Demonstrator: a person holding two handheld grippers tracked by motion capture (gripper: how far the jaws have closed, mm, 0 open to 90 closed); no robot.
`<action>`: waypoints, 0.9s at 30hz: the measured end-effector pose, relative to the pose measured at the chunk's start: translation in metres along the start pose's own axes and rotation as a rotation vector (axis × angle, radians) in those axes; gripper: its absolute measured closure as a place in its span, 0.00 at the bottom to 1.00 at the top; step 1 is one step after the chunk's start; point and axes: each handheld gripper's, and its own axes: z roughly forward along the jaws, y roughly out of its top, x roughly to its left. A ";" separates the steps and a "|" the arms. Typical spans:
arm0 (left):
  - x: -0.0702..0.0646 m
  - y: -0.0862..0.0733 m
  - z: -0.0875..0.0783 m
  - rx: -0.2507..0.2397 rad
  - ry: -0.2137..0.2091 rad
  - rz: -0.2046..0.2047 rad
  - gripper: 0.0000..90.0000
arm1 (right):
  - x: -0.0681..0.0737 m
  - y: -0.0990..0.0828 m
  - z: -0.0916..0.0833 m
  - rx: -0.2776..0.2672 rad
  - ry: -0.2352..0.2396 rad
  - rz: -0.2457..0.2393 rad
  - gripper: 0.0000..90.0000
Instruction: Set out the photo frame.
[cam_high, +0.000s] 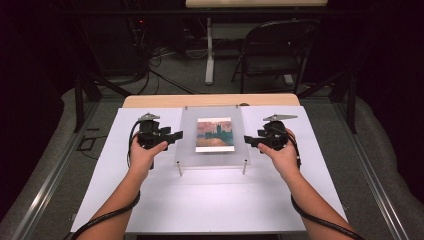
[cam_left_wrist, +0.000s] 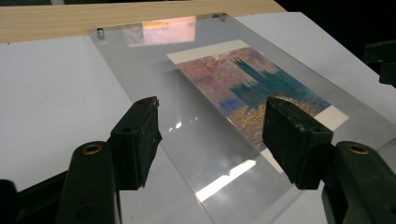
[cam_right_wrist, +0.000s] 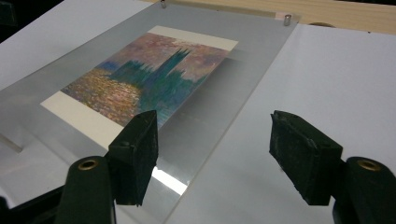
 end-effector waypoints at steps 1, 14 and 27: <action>0.000 0.001 0.002 0.001 0.003 -0.007 0.40 | -0.001 0.002 0.003 -0.002 -0.002 0.000 0.36; 0.010 0.017 0.031 0.022 0.038 -0.019 0.40 | -0.008 0.026 0.031 0.002 -0.002 0.013 0.36; 0.014 0.019 0.057 0.055 0.048 -0.027 0.40 | -0.017 0.022 0.054 0.020 0.000 0.045 0.37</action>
